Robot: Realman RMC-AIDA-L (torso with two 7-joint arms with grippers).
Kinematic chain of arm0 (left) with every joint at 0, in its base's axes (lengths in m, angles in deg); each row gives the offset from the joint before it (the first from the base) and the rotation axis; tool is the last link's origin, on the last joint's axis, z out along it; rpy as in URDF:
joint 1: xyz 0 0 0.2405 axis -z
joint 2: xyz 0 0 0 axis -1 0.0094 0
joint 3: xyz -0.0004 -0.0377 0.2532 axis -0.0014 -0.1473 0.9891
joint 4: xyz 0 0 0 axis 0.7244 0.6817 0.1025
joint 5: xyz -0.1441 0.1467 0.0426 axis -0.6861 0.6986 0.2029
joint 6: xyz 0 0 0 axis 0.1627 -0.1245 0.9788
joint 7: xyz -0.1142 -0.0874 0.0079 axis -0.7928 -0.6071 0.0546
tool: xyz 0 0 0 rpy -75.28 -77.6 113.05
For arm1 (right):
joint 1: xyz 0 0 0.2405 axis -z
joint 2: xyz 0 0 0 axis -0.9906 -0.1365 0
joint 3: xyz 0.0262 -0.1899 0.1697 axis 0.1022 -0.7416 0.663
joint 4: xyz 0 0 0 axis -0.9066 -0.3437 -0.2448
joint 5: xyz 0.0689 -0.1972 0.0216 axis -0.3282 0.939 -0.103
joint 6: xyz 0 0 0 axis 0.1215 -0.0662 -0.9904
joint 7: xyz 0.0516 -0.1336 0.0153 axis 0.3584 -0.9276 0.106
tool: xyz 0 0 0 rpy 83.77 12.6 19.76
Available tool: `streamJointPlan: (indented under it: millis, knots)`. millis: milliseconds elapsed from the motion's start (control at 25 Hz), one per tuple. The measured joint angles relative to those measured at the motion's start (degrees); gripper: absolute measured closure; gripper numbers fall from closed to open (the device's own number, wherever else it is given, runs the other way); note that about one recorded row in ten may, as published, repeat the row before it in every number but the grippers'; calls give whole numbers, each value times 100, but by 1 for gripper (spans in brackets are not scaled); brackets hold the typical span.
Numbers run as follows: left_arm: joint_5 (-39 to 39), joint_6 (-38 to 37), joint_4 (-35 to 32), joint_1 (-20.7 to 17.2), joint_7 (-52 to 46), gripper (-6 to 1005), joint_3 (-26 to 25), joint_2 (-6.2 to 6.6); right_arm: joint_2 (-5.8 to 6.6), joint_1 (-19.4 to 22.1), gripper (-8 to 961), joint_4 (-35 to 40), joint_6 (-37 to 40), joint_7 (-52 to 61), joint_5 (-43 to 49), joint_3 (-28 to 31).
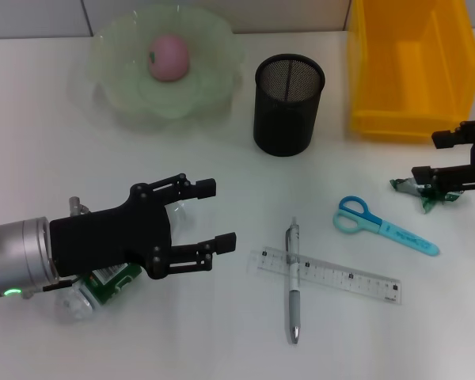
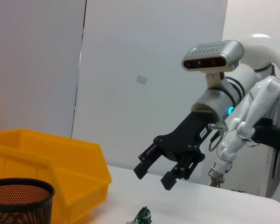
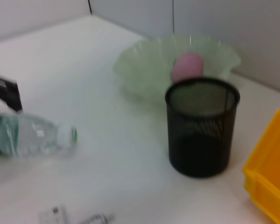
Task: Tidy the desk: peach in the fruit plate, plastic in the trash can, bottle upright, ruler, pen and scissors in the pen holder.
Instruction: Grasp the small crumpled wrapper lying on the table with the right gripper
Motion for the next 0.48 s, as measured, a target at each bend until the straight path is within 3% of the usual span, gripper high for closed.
streamJointPlan:
  millis: [360,480]
  knots:
    - [0,-3,-1,3,23,183,8,-4,-33,-829,226,206,395,544,1768,-112]
    - [0,-1,23,3,25,183,8,-10,-39,-931,226,189,405,656,2030,-255]
